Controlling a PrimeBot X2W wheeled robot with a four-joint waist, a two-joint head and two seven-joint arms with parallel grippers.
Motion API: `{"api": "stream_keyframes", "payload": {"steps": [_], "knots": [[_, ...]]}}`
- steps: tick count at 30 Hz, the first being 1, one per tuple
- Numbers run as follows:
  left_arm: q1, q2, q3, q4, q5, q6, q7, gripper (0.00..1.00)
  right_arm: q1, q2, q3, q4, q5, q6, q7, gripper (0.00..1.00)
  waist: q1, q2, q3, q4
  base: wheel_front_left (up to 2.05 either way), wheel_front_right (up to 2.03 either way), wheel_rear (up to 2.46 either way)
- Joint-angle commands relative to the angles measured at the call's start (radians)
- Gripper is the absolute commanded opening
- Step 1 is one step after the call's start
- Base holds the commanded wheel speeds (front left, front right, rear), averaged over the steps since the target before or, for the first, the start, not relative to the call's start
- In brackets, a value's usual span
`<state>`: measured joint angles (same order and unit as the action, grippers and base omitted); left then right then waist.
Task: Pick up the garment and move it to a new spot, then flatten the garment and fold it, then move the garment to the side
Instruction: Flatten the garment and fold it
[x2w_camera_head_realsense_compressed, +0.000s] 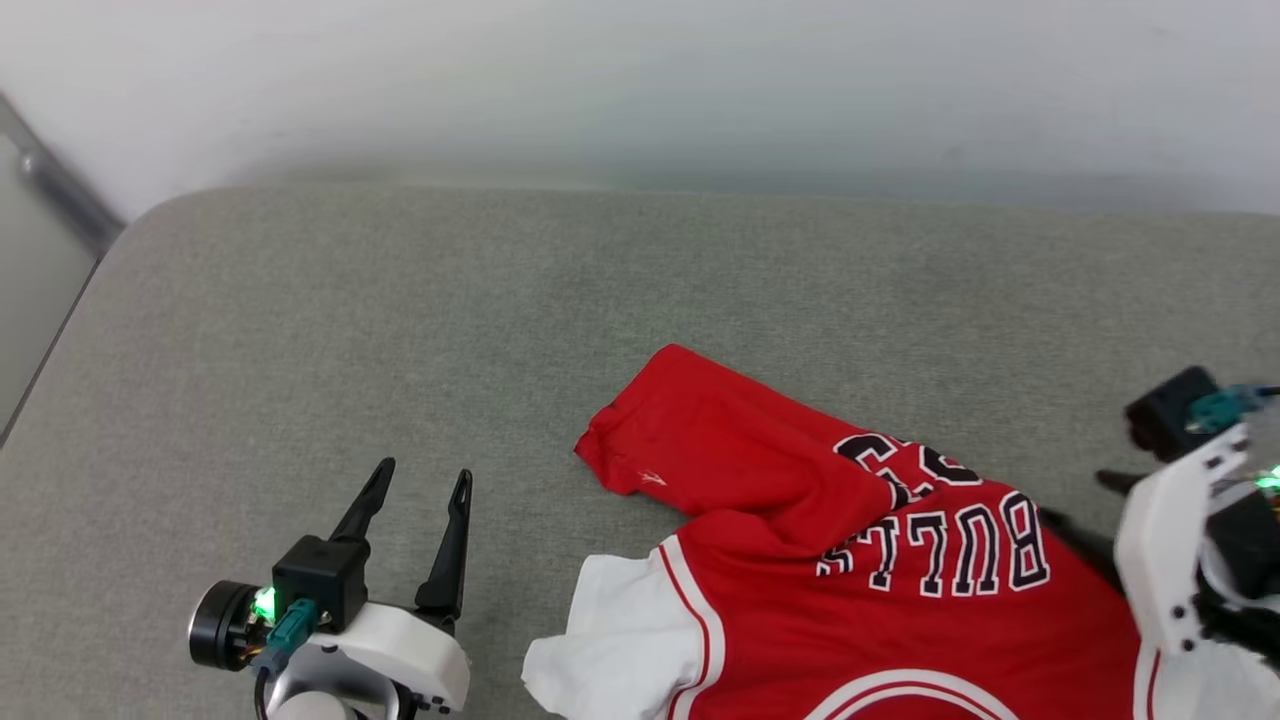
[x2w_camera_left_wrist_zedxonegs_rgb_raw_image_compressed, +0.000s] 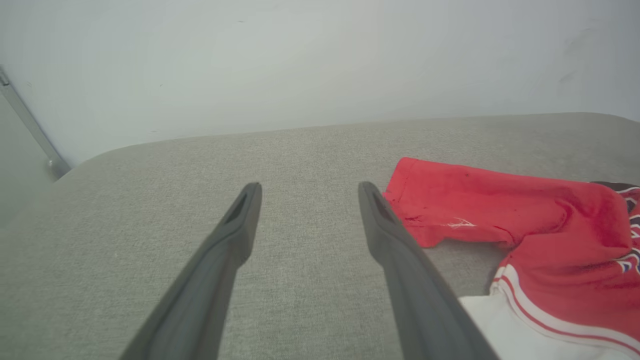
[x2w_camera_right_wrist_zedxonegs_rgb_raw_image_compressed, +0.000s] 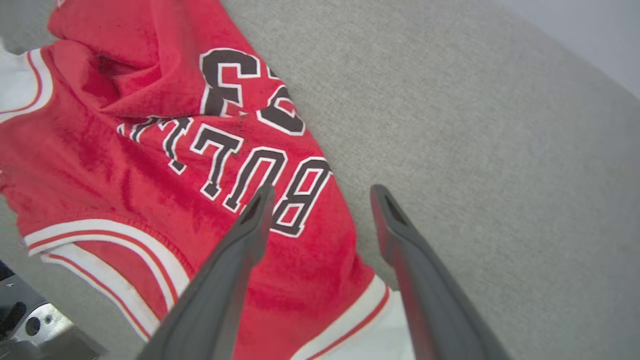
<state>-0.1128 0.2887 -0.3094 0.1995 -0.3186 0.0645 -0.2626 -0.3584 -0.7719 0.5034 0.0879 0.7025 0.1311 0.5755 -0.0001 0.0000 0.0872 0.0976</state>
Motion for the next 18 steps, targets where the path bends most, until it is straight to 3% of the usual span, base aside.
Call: {"api": "stream_keyframes", "payload": {"steps": [1,7,18], "knots": [[-0.014,0.003,-0.001,-0.004,0.007,0.000,0.001,1.00,-0.004,0.023,-0.002,-0.006,-0.004,-0.001,0.030,1.00,0.0001,0.0000,0.017,0.016,0.00,0.00,0.00],[-0.042,-0.004,-0.023,-0.015,0.011,-0.008,0.011,1.00,-0.050,0.134,-0.020,0.073,-0.065,-0.001,0.212,1.00,0.0001,0.0000,0.072,0.079,0.00,0.00,0.00],[-0.082,-0.023,-0.042,0.005,0.012,-0.012,0.006,1.00,-0.108,0.180,0.023,0.246,-0.164,-0.001,0.253,1.00,0.0001,0.0000,0.155,0.186,0.00,0.00,0.00]]}}
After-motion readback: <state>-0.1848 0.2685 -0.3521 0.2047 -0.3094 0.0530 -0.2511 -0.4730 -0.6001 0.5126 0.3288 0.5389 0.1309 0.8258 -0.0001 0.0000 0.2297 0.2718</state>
